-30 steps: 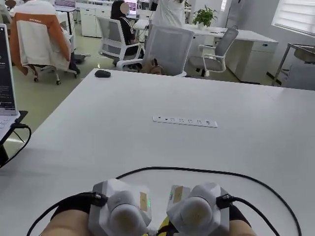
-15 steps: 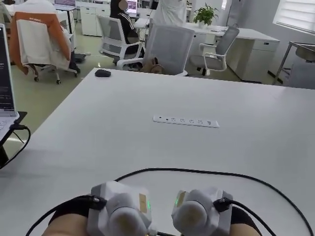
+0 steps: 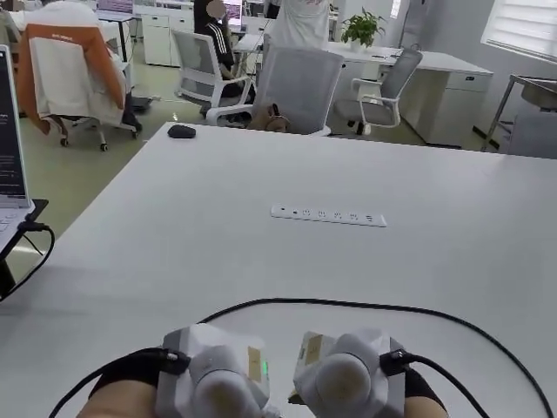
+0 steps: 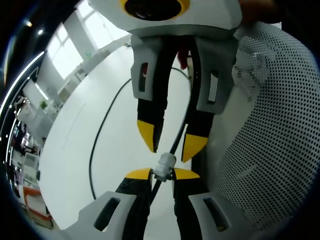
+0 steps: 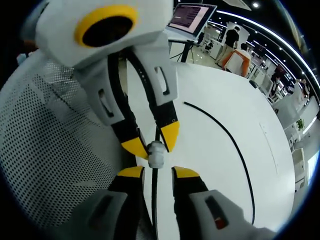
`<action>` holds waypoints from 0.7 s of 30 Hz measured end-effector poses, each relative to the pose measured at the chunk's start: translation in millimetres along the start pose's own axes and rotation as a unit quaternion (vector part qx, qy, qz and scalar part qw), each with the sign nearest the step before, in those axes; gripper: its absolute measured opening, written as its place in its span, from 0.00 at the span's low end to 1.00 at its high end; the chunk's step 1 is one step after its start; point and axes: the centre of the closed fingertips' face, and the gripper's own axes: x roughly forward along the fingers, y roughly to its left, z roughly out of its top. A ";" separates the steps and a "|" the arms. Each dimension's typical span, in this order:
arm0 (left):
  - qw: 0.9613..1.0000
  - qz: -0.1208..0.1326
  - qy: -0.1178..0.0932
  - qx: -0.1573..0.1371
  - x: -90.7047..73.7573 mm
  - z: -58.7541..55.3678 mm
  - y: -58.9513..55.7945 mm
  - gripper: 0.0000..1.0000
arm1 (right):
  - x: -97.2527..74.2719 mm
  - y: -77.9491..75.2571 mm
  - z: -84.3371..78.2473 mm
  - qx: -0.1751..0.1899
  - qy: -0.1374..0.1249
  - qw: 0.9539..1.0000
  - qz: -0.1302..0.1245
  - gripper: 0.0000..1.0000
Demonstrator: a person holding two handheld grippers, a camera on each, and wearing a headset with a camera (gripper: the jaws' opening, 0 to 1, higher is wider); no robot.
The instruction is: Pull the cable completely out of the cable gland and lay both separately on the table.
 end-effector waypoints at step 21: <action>1.000 0.014 0.001 -0.012 0.5 -4.1 8.1 0.17 | 1.1 -10.1 -45.1 -0.001 0.103 0.994 -0.021 0.03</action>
